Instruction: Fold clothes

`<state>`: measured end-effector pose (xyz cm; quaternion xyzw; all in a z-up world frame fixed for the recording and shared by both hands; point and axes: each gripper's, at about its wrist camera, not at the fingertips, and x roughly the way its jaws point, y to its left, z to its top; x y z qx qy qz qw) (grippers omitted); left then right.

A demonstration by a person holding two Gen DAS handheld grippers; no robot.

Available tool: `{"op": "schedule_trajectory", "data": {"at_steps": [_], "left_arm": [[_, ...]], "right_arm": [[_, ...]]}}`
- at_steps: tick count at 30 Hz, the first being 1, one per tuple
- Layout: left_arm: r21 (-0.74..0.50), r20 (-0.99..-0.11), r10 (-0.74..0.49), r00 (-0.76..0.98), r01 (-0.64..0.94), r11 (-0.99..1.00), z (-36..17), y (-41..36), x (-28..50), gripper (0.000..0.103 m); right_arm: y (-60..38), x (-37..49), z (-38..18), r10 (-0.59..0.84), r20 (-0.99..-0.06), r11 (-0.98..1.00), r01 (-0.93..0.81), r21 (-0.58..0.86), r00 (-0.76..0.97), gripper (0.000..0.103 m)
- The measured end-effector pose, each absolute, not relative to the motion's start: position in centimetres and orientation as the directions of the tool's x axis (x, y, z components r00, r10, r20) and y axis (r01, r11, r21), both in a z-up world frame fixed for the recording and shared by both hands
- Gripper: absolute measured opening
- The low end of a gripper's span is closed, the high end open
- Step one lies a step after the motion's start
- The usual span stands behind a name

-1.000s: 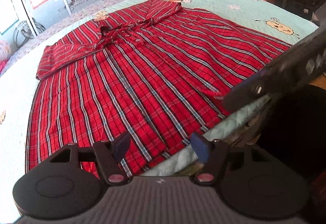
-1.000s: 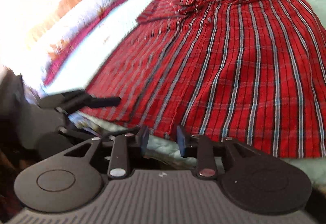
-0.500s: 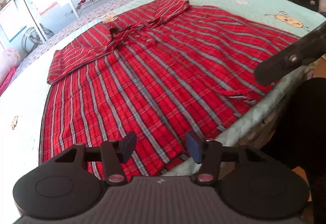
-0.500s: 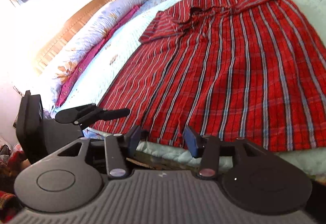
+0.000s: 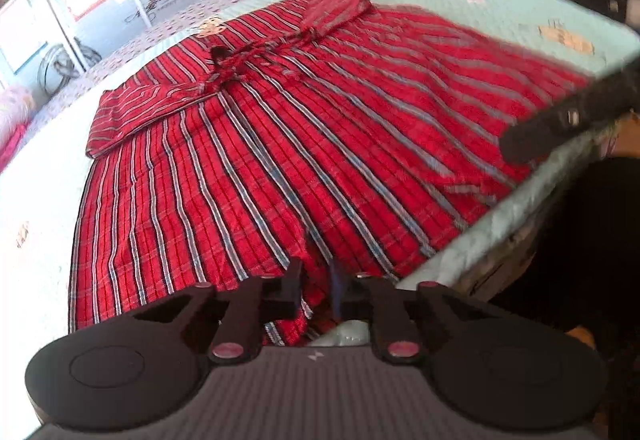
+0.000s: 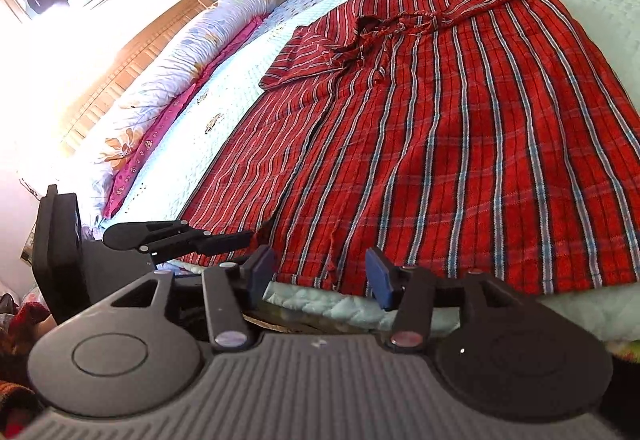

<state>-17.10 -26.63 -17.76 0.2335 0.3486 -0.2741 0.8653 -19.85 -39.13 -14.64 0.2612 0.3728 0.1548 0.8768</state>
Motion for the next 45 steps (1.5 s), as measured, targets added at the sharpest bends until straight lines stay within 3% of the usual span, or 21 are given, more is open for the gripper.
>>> {"op": "schedule_trajectory", "data": {"at_steps": [6, 13, 16, 18, 21, 24, 26, 31, 35, 42, 45], "left_arm": [[0.134, -0.738, -0.362, 0.570, 0.648, 0.749, -17.5, -26.3, -16.6, 0.010], [0.209, -0.785, -0.320, 0.530, 0.714, 0.669, -18.8, -28.2, -17.6, 0.010], [0.161, -0.790, -0.356, 0.499, 0.729, 0.665, -18.0, -27.9, -18.2, 0.026], [0.113, -0.790, -0.397, 0.468, 0.747, 0.655, -17.2, -27.5, -18.8, 0.040], [0.020, -0.755, -0.459, 0.468, 0.716, 0.698, -15.7, -25.7, -18.9, 0.041], [-0.061, -0.691, -0.448, 0.568, 0.572, 0.818, -13.8, -21.7, -17.3, 0.045], [-0.111, -0.663, -0.376, 0.647, 0.412, 0.905, -13.0, -17.9, -15.4, 0.047], [-0.099, -0.706, -0.177, 0.686, 0.152, 0.983, -13.8, -11.3, -12.1, 0.047], [-0.124, -0.730, -0.137, 0.669, 0.067, 0.990, -14.9, -9.0, -11.0, 0.048], [-0.235, -0.787, -0.234, 0.572, 0.073, 0.969, -17.7, -8.2, -9.6, 0.054], [-0.284, -0.785, -0.290, 0.548, 0.097, 0.954, -18.1, -7.8, -9.4, 0.062]], "right_arm": [[-39.9, -19.9, -15.1, 0.454, -0.574, 0.808, -0.043, 0.588, 0.681, 0.053], [-40.6, -19.8, -15.9, 0.462, -0.580, 0.787, -0.008, 0.617, 0.670, 0.054], [-41.8, -20.3, -15.5, 0.459, -0.566, 0.773, 0.005, 0.634, 0.685, 0.054], [-43.2, -20.9, -15.2, 0.464, -0.543, 0.753, 0.010, 0.657, 0.700, 0.061], [-46.1, -22.4, -14.7, 0.456, -0.495, 0.711, 0.032, 0.703, 0.739, 0.066], [-50.2, -24.5, -14.5, 0.403, -0.454, 0.653, 0.098, 0.751, 0.794, 0.067], [-53.0, -25.9, -14.6, 0.352, -0.443, 0.627, 0.143, 0.765, 0.825, 0.067], [-57.4, -27.5, -16.0, 0.304, -0.458, 0.578, 0.221, 0.786, 0.835, 0.073], [-57.9, -26.7, -18.0, 0.325, -0.482, 0.548, 0.254, 0.797, 0.814, 0.073], [-58.7, -26.7, -20.3, 0.389, -0.445, 0.448, 0.256, 0.857, 0.807, 0.073], [-58.7, -26.5, -20.4, 0.420, -0.435, 0.442, 0.239, 0.865, 0.796, 0.073]]}}
